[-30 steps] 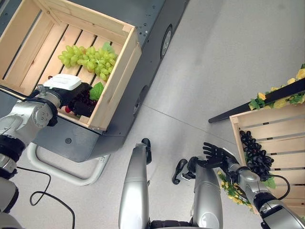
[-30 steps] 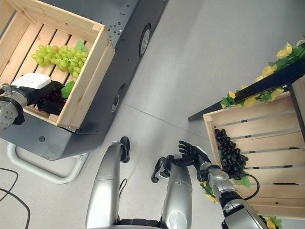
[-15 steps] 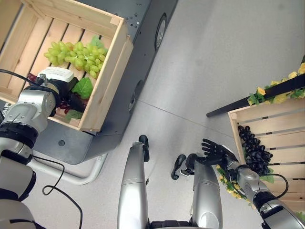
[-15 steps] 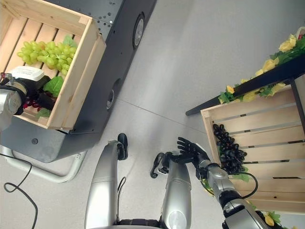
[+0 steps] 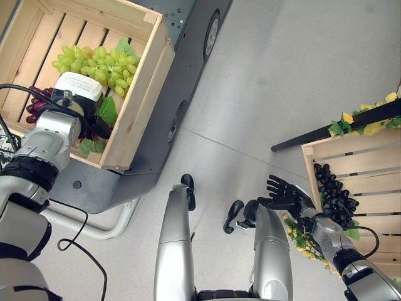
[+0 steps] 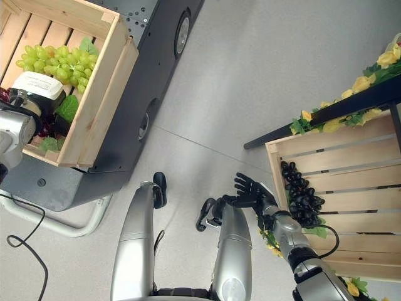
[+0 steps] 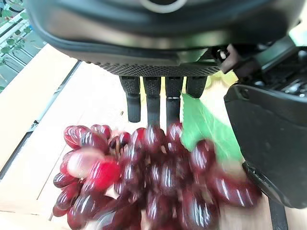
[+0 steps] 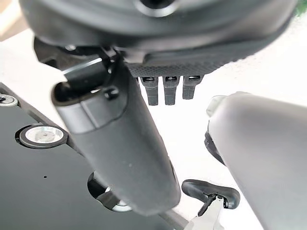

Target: Pick up the fruits from the basket on one side to the basket on the other side

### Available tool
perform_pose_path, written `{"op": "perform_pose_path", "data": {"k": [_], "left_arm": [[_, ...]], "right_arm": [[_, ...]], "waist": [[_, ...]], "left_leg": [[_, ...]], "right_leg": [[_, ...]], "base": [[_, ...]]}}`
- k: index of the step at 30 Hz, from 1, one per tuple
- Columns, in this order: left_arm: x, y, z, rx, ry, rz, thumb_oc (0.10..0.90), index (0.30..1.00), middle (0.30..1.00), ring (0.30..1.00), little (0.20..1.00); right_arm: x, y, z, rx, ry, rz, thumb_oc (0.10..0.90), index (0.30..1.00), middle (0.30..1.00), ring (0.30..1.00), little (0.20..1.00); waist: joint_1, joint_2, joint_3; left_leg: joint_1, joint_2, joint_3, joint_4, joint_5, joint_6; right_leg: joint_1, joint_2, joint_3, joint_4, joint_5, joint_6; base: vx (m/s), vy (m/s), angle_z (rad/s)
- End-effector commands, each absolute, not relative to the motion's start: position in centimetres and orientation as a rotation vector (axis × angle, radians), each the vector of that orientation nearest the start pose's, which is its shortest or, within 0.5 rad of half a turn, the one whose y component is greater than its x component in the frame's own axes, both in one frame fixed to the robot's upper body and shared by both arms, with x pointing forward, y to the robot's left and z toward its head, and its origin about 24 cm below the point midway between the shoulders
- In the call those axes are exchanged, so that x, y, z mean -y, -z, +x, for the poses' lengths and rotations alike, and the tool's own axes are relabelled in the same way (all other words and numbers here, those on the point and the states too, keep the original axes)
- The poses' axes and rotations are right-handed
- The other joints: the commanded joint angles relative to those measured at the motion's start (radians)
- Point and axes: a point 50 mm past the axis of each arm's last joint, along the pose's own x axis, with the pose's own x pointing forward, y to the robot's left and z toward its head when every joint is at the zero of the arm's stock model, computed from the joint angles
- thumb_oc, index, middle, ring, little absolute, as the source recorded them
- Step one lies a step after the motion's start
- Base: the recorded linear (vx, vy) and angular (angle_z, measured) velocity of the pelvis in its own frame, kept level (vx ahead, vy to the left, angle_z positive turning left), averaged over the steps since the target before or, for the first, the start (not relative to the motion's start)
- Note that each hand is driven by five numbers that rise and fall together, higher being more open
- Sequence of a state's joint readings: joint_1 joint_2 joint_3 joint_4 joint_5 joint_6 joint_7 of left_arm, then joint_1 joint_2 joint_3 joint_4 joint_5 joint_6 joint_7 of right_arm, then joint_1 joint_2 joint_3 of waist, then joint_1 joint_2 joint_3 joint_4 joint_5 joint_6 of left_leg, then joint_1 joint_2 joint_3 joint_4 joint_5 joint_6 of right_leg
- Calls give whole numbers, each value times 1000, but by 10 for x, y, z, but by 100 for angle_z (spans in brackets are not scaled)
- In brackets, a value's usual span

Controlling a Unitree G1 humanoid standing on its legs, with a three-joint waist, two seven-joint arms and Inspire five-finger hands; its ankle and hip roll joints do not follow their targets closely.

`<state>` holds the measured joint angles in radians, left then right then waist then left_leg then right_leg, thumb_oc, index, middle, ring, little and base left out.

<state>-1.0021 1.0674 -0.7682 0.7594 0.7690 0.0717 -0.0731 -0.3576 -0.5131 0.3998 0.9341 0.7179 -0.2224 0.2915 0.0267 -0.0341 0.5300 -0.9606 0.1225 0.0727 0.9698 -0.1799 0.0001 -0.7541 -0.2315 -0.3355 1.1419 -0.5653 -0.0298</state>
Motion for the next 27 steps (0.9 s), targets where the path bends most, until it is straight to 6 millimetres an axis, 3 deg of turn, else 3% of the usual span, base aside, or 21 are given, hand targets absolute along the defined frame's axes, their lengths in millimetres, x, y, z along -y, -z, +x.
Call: {"op": "perform_pose_path", "data": {"k": [1, 7, 12, 27], "left_arm": [[-393, -199, 325, -483, -256, 2123, 400, 300, 300, 300, 300], [-400, -200, 317, -326, -406, 1939, 400, 300, 300, 300, 300], [-410, -201, 306, -177, -620, 1617, 400, 300, 300, 300, 300], [-430, -164, 271, 43, -1010, 637, 400, 300, 300, 300, 300]], "right_arm": [[271, 21, 270, -315, -76, 38, 800, 900, 900, 900, 900], [274, 21, 268, -324, -67, 30, 800, 900, 900, 900, 900], [268, 24, 264, -313, -87, 43, 800, 900, 900, 900, 900], [224, 35, 253, -309, -179, 68, 800, 900, 900, 900, 900]], "waist": [[31, -32, -10], [32, -12, -10], [39, -5, -10], [28, 0, -35]], "left_leg": [[141, -25, 85, -4, -191, 71], [194, -30, 98, -23, -188, 69], [242, -36, 101, -35, -187, 70], [433, -49, 113, -110, -191, 78]], "right_leg": [[-15, 6, 7, -105, 179, 13], [26, -2, 14, -113, 174, 13], [68, -5, 16, -120, 167, 11], [225, -9, 32, -162, 159, 11]], "base": [[0, 0, 0], [0, 0, 0], [1, -7, -1], [9, -12, 0]]}}
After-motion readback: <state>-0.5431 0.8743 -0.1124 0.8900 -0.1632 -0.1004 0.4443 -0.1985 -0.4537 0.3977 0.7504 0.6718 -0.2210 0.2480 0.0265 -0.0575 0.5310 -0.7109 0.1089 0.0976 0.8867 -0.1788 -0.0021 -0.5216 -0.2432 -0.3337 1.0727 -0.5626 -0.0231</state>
